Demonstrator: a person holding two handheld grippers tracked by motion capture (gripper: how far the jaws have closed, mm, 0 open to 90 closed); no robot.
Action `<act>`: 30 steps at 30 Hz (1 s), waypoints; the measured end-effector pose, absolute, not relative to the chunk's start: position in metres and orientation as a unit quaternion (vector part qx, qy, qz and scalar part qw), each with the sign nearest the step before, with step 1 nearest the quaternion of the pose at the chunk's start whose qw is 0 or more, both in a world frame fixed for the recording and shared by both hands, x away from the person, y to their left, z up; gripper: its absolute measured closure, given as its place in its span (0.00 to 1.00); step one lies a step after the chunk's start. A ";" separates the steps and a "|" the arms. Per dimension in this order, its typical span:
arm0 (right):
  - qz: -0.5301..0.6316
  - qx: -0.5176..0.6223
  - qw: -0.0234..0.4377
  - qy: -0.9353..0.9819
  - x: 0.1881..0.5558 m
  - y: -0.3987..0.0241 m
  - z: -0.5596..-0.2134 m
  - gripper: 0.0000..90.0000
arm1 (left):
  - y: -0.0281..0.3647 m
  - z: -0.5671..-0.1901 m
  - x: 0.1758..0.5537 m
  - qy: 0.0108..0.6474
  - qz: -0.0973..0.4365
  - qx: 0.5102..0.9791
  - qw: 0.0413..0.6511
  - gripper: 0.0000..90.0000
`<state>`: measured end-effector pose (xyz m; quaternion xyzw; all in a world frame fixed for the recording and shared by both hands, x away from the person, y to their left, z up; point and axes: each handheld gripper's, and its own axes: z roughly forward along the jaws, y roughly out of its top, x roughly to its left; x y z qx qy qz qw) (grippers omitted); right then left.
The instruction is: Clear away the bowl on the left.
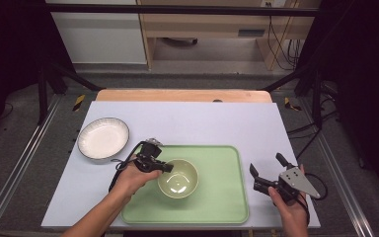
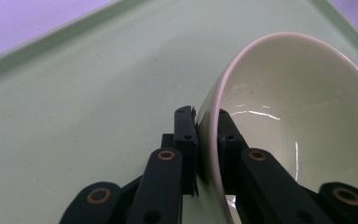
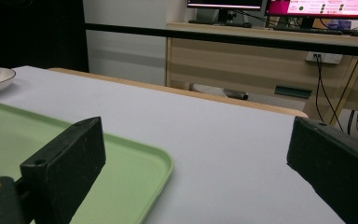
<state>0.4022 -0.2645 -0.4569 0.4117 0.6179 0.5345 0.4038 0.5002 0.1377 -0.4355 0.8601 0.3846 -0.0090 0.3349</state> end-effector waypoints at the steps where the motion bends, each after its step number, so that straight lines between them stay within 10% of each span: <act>1: 0.536 0.411 0.404 0.617 0.402 -0.265 -0.457 0.05 | 0.138 -0.435 0.500 0.385 -0.009 0.860 0.334 0.91; 30: 0.536 0.412 0.403 0.617 0.403 -0.264 -0.457 0.05 | 0.139 -0.436 0.504 0.396 -0.010 0.854 0.337 0.91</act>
